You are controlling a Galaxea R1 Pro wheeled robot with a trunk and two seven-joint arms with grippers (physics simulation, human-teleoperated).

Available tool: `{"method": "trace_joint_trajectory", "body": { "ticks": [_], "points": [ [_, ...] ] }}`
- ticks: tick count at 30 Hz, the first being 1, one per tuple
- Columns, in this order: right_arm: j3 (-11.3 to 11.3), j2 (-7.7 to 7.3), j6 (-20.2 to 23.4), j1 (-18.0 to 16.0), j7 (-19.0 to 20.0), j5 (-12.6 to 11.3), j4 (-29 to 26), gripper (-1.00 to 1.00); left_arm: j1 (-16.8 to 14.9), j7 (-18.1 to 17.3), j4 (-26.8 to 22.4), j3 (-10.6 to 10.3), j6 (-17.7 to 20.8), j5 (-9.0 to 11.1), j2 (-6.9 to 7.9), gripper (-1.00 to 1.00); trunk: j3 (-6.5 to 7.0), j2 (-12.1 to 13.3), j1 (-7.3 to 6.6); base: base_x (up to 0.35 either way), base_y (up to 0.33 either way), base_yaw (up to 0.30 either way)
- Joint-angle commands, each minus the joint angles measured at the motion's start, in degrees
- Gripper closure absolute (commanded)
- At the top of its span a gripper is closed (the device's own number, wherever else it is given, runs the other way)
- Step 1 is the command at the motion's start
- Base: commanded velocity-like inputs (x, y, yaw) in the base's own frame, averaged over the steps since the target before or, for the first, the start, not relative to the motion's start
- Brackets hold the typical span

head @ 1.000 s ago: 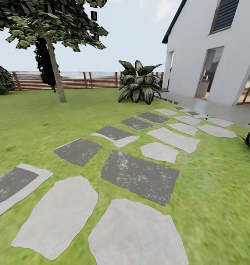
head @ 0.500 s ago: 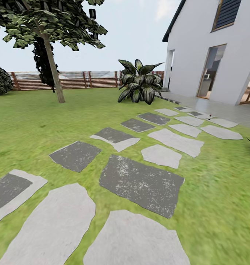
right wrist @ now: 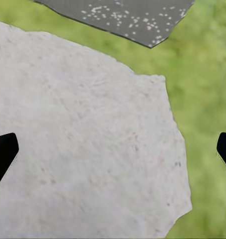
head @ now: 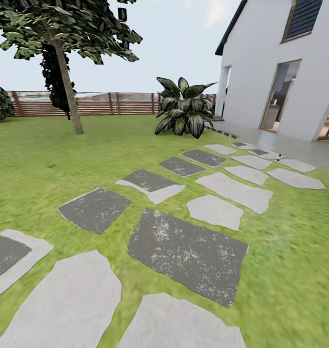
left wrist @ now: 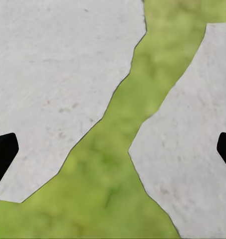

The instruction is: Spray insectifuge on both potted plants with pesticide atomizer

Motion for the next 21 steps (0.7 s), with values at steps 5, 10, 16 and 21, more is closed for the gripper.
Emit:
{"method": "trace_joint_trajectory", "body": {
  "ticks": [5, 10, 16, 21],
  "points": [
    [-0.1, 0.01, -0.2, 0.0, 0.0, 0.1, 0.0, -1.00, 0.0, -0.1, 0.1, 0.1, -0.2, 0.2, -0.01, -1.00, -0.05, 0.0, 0.02, 0.308, 0.000, 0.000],
    [-0.1, 0.01, -0.2, 0.0, 0.0, 0.1, 0.0, -1.00, 0.0, 0.0, 0.0, 0.1, -0.2, 0.2, -0.01, -1.00, -0.05, 0.0, 0.02, 0.314, 0.000, 0.000],
    [-0.1, 0.01, -0.2, 0.0, 0.0, 0.1, 0.3, -1.00, 0.0, -0.1, 0.0, 0.1, -0.2, 0.1, -0.07, -1.00, -0.05, 0.0, 0.02, 0.304, 0.000, 0.000],
    [-0.1, 0.01, -0.2, 0.0, 0.0, 0.1, 1.0, -1.00, 0.0, -0.1, 0.0, 0.1, -0.2, 0.1, -0.02, -1.00, -0.05, 0.0, 0.02, 0.334, 0.000, 0.000]
  ]
}}
